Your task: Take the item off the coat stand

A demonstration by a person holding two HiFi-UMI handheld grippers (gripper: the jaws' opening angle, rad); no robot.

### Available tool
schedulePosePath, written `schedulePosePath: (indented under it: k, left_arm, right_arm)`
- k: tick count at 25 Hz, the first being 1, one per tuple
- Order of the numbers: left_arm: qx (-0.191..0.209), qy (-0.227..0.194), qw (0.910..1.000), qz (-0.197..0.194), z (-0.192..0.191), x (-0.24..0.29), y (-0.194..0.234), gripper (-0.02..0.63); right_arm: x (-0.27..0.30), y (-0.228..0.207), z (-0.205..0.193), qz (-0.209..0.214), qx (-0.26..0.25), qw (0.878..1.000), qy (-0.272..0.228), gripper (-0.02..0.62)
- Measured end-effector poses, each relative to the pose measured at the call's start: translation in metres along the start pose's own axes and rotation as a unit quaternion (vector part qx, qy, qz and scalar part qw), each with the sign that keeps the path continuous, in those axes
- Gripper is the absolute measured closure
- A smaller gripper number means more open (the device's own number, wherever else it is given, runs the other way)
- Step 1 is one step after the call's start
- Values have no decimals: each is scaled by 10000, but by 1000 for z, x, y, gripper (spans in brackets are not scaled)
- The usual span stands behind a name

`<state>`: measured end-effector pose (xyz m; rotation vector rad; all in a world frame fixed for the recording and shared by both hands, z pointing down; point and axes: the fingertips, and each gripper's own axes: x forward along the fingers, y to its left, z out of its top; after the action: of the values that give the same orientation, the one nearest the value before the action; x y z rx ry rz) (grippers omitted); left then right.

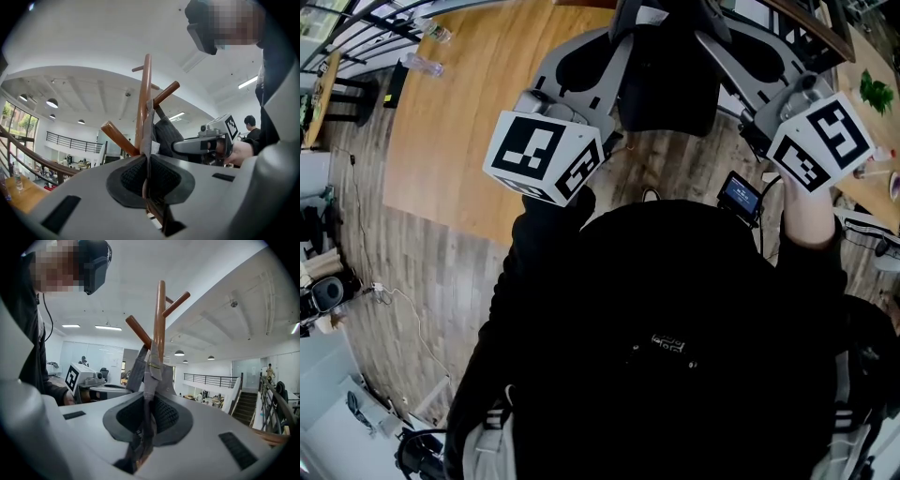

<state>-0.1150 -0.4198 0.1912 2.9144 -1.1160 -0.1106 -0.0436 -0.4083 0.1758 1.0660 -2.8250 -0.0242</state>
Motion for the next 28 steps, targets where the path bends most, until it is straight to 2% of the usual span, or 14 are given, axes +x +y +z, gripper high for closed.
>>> schedulePosePath:
  k: [12, 19, 28]
  left_arm:
    - [62, -49, 10000, -18, 10, 5, -2, 583]
    - [409, -26, 9992, 20, 13, -5, -15, 583]
    - [136, -162, 9998, -25, 28, -15, -11, 583]
  right_arm:
    - [0, -8, 8, 33, 95, 9999, -57, 552]
    - [-8, 3, 11, 73, 25, 9999, -114, 552]
    - [-10, 13, 29, 87, -65, 9996, -252, 551]
